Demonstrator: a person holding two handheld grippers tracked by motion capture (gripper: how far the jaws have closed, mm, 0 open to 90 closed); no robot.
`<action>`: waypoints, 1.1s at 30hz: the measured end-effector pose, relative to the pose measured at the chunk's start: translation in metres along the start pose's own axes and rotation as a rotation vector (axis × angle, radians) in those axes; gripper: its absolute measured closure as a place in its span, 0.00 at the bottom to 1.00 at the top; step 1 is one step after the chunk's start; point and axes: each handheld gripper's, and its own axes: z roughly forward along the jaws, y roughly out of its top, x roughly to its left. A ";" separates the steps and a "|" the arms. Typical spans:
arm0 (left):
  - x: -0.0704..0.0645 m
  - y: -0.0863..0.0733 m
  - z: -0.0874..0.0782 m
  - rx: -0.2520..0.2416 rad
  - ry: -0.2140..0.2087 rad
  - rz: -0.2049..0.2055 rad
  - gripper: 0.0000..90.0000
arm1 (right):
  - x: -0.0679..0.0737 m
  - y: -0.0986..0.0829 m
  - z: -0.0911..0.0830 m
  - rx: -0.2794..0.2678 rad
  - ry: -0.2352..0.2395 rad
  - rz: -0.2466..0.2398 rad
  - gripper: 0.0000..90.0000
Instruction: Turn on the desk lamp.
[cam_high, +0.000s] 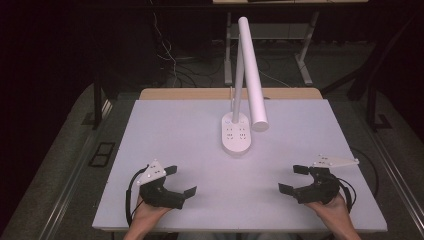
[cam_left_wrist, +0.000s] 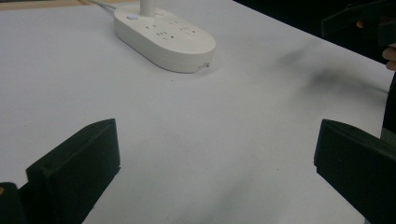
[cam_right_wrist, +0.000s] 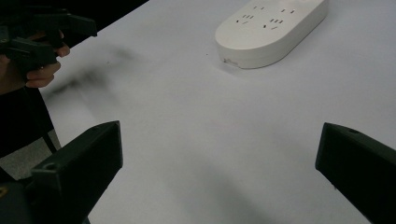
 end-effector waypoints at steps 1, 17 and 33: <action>0.000 0.000 0.000 0.001 -0.001 0.000 0.00 | 0.000 0.000 0.000 0.002 0.000 0.002 0.01; 0.001 -0.001 -0.003 -0.007 0.003 -0.013 0.00 | 0.003 0.007 -0.002 0.033 -0.005 -0.003 0.01; 0.002 -0.001 -0.002 0.000 0.007 -0.014 0.00 | 0.001 0.033 0.000 0.065 -0.003 -0.029 0.01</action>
